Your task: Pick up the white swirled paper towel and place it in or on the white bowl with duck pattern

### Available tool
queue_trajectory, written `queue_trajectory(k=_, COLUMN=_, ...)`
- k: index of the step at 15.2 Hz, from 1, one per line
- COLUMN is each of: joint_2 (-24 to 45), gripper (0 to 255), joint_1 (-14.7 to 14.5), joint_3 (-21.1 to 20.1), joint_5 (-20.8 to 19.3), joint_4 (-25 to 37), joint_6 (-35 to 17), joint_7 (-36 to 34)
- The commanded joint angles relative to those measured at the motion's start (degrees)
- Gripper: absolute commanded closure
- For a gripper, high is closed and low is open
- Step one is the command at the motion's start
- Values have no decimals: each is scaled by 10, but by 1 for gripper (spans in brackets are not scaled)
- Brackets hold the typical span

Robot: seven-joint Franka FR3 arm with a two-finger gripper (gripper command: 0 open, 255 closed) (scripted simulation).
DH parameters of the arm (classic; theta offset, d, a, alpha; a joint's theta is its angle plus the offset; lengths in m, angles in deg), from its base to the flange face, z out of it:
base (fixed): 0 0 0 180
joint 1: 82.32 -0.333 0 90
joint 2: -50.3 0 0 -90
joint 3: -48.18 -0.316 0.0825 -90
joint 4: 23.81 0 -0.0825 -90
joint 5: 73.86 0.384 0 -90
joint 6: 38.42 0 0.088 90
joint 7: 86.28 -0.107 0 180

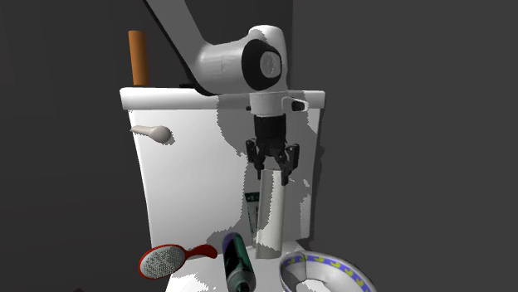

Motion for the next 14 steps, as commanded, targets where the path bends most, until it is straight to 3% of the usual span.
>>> queue_trajectory(k=1, joint_2=3, gripper=255, joint_1=-3, joint_3=-3, joint_5=1, joint_4=-1, joint_6=1, joint_7=0)
queue_trajectory(k=9, joint_2=6, gripper=255, joint_1=-4, joint_3=-4, joint_5=0, joint_4=1, joint_6=0, joint_7=-2)
queue_trajectory(k=14, joint_2=-16, gripper=255, joint_1=-4, joint_3=-3, joint_5=-1, joint_4=15, joint_6=36, joint_7=-3)
